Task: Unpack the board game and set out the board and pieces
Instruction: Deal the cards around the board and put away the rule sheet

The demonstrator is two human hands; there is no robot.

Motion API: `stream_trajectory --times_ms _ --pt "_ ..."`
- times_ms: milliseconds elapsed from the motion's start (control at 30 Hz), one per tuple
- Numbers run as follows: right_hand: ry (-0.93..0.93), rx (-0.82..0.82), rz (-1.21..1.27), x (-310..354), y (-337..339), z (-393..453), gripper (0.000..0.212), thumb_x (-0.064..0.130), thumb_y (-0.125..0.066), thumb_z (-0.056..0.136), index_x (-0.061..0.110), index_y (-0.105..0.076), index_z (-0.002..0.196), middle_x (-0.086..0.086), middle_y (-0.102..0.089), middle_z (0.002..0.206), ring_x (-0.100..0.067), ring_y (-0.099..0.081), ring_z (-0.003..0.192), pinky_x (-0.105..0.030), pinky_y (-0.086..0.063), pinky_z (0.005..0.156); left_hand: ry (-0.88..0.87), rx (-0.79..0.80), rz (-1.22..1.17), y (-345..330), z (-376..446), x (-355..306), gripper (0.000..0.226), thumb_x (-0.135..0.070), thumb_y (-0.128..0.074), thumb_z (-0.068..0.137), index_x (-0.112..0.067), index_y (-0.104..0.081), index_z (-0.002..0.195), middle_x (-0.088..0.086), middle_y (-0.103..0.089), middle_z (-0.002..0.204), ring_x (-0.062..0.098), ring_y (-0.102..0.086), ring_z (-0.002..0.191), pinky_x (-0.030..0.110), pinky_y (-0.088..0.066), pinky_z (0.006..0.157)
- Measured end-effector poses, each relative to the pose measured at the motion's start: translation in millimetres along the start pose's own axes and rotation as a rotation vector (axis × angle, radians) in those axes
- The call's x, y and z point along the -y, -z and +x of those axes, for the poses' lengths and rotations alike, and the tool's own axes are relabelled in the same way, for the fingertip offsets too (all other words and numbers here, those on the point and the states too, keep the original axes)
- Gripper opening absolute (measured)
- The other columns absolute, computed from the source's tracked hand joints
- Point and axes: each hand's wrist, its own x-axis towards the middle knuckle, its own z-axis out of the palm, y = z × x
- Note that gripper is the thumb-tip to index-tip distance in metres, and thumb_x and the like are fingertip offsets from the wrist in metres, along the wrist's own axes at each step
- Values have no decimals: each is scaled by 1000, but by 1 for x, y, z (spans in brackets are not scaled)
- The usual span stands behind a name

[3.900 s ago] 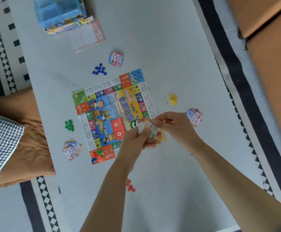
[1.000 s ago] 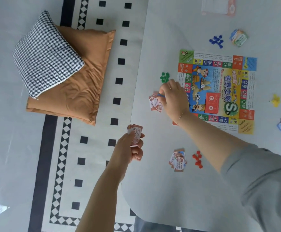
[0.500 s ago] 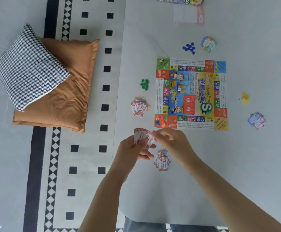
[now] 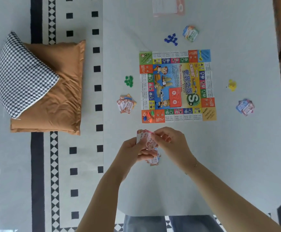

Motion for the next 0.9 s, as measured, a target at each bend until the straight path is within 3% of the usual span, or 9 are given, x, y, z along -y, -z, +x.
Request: stream_trajectory --times_ms 267,367,433,600,667,767,900 --pt "-89 -83 -57 -39 6 -13 9 23 -66 86 16 -68 81 11 -64 73 -6 -58 65 -22 -49 60 37 -195 4 3 8 12 19 -14 -50 97 0 -63 101 8 -75 87 18 -71 69 22 -57 64" --pt "6 2 -267 -56 1 -15 11 24 -66 85 16 -70 80 11 -62 71 0 -53 66 -10 -37 60 39 -264 23 15 10 18 18 -15 -51 97 -2 -62 100 8 -75 90 19 -70 68 21 -56 62" --pt "90 60 -355 -60 -7 -16 8 23 -67 83 17 -71 78 12 -62 70 3 -47 62 -8 -31 61 37 -283 29 21 10 22 18 -15 -51 96 -2 -62 100 8 -75 89 19 -70 68 22 -56 63" --pt "245 33 -655 -72 -34 -13 16 19 -80 66 22 -65 61 12 -64 63 -14 -55 58 -24 -38 63 47 -286 19 29 7 30 18 -15 -50 97 -1 -61 100 8 -75 88 18 -70 67 21 -56 63" --pt "253 10 -749 -81 -40 -8 22 19 -83 64 21 -61 60 10 -59 60 -17 -55 61 -24 -33 67 56 -275 23 30 6 32 17 -15 -50 97 -2 -61 100 8 -75 88 18 -69 66 21 -56 62" --pt "251 -27 -807 -84 -42 -3 28 26 -83 63 20 -56 64 8 -55 64 -19 -54 64 -27 -29 66 58 -259 60 31 5 33 17 -16 -49 97 -4 -61 99 9 -74 88 16 -67 62 21 -55 61" --pt "216 -129 -690 -73 -37 -5 33 35 -78 68 19 -51 75 6 -54 69 -16 -54 64 -27 -39 62 86 -216 127 29 3 31 19 -17 -46 99 -7 -61 96 6 -68 78 11 -58 56 20 -49 59"
